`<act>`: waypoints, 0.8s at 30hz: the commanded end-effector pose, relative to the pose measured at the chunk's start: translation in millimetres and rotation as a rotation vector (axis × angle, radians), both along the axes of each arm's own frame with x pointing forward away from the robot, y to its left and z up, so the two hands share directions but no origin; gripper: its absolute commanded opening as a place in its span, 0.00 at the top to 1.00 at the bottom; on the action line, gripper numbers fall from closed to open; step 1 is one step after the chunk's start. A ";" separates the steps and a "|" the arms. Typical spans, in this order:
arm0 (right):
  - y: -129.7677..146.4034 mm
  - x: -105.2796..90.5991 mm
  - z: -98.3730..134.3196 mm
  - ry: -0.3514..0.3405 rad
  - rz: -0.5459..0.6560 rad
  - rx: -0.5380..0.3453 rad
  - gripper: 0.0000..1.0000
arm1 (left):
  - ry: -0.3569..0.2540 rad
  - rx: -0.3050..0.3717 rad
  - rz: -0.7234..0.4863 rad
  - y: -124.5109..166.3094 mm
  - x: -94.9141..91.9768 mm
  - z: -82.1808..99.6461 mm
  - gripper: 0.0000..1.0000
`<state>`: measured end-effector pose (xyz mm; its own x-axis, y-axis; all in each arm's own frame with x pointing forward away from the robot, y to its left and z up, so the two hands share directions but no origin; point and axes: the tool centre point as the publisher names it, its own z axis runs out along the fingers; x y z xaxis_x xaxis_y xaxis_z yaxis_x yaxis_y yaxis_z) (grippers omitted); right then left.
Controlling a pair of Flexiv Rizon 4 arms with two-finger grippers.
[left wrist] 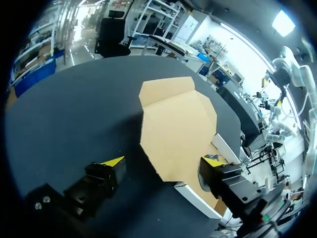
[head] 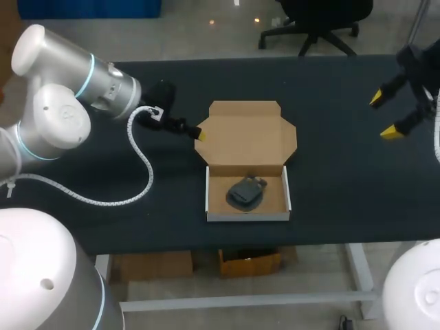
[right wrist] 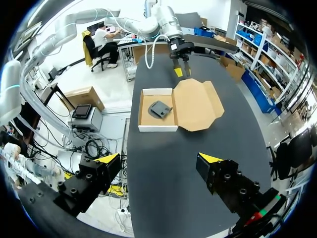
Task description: Assemble the packaging by folding the flat box into shape, placing the metal phone stand inside, and closing the box properly
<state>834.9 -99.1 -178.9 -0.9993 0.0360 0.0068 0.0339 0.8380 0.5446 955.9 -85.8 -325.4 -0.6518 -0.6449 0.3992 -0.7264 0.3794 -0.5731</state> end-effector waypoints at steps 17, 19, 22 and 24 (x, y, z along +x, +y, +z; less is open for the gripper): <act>12.3 20.9 1.7 0.056 0.058 -0.027 0.00 | 0.085 -0.122 -0.041 -12.9 11.3 -20.3 0.27; 14.6 23.7 2.2 0.056 0.063 -0.034 0.00 | 0.093 -0.133 -0.050 -15.1 10.1 -21.8 0.28; 18.4 27.5 2.8 0.056 0.069 -0.042 0.00 | 0.104 -0.145 -0.061 -18.1 9.2 -23.7 0.32; 20.2 29.4 3.2 0.056 0.073 -0.045 0.00 | 0.108 -0.153 -0.067 -19.9 8.9 -24.3 0.35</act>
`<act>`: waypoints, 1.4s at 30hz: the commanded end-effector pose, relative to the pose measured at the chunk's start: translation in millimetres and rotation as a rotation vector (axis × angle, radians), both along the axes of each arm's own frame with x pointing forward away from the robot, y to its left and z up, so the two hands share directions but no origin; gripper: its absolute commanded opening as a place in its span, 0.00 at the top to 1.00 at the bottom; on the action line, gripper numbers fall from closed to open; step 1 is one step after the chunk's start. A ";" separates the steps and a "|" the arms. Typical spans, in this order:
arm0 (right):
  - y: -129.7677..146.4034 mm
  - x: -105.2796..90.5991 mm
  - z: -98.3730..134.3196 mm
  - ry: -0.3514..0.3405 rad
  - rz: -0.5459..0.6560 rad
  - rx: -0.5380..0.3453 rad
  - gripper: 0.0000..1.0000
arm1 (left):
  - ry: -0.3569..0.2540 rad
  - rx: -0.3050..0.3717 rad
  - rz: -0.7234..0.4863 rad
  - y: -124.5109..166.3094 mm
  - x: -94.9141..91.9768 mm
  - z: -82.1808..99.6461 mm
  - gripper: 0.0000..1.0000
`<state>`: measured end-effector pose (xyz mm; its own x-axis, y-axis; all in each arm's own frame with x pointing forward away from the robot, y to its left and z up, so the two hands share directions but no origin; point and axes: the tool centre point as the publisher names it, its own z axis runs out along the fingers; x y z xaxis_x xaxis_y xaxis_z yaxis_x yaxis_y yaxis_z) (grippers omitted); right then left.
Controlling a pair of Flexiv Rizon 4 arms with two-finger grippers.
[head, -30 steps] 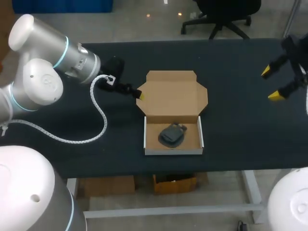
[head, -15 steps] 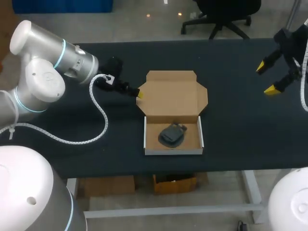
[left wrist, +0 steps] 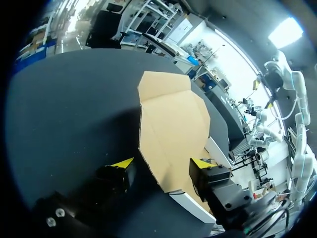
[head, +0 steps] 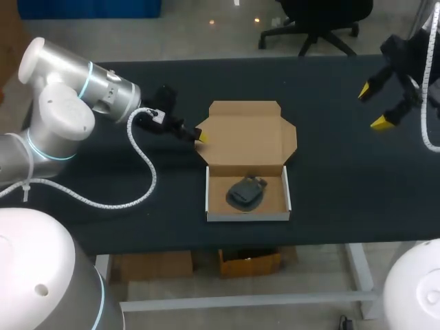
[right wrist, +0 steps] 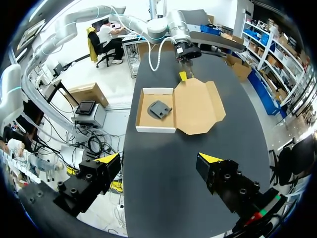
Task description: Assemble the packaging by folding the flat box into shape, placing the metal phone stand inside, and closing the box properly
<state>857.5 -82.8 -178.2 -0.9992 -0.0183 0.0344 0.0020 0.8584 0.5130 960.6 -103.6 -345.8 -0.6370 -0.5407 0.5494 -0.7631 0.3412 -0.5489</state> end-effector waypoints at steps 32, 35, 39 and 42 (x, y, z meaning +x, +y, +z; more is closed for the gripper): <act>24.0 20.3 7.3 0.023 0.048 -0.039 0.00 | -0.083 -0.090 -0.165 -25.9 -14.4 3.1 0.58; 25.9 20.5 7.8 0.023 0.052 -0.041 0.00 | -0.100 -0.093 -0.178 -27.3 -17.0 4.4 0.62; 27.7 20.8 8.2 0.023 0.055 -0.043 0.00 | -0.115 -0.094 -0.191 -28.5 -18.2 5.7 0.70; 28.6 20.7 8.2 0.022 0.056 -0.044 0.00 | -0.122 -0.095 -0.198 -29.5 -18.8 6.8 0.71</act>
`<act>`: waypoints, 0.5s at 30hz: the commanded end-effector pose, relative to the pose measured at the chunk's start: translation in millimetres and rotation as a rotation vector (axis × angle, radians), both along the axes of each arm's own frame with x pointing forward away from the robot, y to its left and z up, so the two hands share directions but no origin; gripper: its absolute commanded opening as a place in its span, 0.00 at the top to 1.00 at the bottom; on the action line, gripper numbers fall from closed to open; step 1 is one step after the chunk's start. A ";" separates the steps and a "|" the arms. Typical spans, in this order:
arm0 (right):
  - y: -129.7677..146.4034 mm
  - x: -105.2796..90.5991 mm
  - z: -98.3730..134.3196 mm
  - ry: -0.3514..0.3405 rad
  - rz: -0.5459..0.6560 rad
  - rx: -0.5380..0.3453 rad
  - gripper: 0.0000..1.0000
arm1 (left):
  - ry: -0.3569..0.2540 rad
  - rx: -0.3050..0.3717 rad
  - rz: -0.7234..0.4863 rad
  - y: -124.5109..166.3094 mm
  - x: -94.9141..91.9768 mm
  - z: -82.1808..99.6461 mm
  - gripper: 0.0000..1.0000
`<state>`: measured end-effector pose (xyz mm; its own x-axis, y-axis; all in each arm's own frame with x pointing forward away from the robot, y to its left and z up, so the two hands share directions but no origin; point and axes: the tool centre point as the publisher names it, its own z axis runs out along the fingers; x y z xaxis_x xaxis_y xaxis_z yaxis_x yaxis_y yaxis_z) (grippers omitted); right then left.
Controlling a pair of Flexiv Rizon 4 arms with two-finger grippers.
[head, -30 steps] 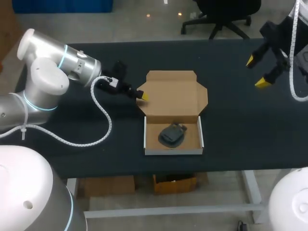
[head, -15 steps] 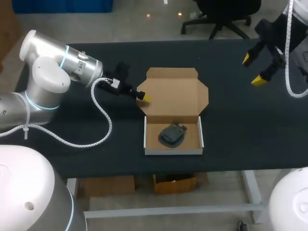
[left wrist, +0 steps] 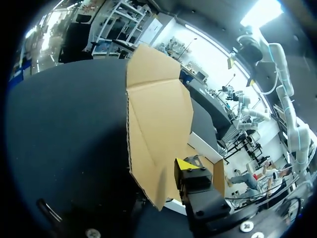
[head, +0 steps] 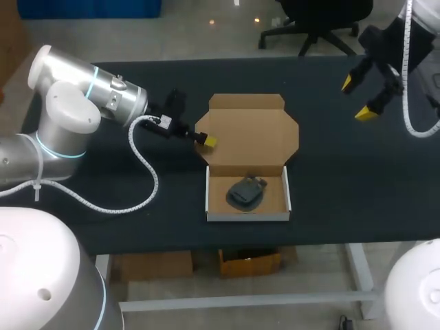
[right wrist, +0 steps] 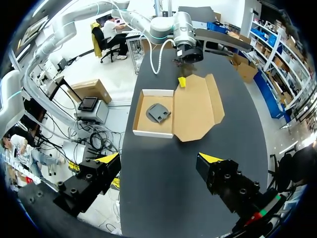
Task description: Assemble the packaging by folding the flat box into shape, placing the metal phone stand inside, and closing the box properly
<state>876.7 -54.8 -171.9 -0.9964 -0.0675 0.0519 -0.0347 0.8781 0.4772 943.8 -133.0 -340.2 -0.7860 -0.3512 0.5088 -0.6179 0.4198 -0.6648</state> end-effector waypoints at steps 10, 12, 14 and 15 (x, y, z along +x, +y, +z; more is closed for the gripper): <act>4.8 2.1 3.7 0.003 0.010 -0.013 0.00 | -0.039 -0.008 -0.029 -3.5 -5.4 6.2 0.82; 5.8 2.4 4.3 0.002 0.011 -0.014 0.00 | -0.041 -0.009 -0.032 -4.0 -5.8 6.4 0.83; 7.0 2.8 4.2 0.001 0.013 -0.016 0.00 | -0.048 -0.009 -0.036 -4.6 -6.6 6.8 0.84; 7.5 3.0 4.1 0.001 0.014 -0.016 0.00 | -0.055 -0.011 -0.043 -4.9 -7.1 7.1 0.84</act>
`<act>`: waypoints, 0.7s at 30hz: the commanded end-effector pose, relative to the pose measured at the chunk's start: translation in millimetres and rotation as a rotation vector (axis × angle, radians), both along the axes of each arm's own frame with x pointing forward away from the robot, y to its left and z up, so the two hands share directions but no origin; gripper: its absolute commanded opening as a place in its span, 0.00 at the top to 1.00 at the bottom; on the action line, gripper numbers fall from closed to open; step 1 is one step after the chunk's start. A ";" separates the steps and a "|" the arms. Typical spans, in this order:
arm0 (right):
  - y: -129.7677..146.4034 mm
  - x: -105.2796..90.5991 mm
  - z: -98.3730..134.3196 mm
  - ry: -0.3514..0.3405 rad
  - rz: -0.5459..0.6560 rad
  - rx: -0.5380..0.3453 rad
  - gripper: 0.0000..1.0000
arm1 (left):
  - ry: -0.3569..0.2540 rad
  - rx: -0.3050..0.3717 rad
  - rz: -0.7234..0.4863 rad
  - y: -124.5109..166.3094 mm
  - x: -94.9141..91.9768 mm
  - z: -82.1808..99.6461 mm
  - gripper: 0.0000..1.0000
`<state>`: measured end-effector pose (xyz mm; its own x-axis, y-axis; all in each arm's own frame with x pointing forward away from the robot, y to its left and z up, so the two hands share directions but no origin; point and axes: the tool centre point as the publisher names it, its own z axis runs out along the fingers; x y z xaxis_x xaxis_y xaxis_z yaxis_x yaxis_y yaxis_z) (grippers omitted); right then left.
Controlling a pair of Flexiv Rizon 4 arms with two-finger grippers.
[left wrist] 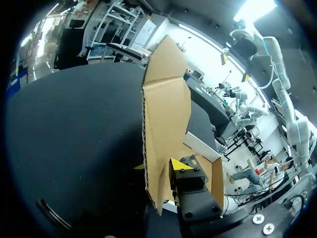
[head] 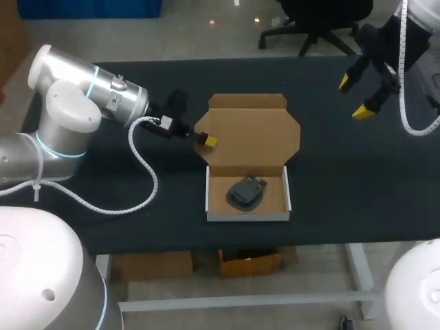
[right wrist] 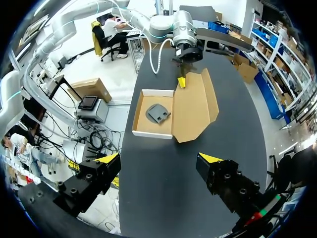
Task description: Assemble the packaging by folding the flat box into shape, placing the metal phone stand inside, and closing the box properly
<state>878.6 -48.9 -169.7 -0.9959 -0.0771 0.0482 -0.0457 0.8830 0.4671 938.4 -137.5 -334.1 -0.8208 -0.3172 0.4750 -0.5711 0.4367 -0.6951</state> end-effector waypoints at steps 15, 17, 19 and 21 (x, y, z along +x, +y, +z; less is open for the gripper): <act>3.6 1.3 2.3 0.003 0.007 -0.005 0.00 | -0.057 -0.013 -0.044 -2.0 -4.5 3.2 0.89; 4.0 1.2 2.2 0.004 0.007 -0.006 0.00 | -0.063 -0.013 -0.047 -2.4 -4.9 3.1 0.90; 4.2 1.3 2.3 0.005 0.008 -0.006 0.00 | -0.071 -0.015 -0.053 -2.8 -5.5 3.0 0.92; 4.6 1.4 2.6 0.005 0.008 -0.006 0.00 | -0.077 -0.018 -0.056 -3.0 -5.8 3.1 0.97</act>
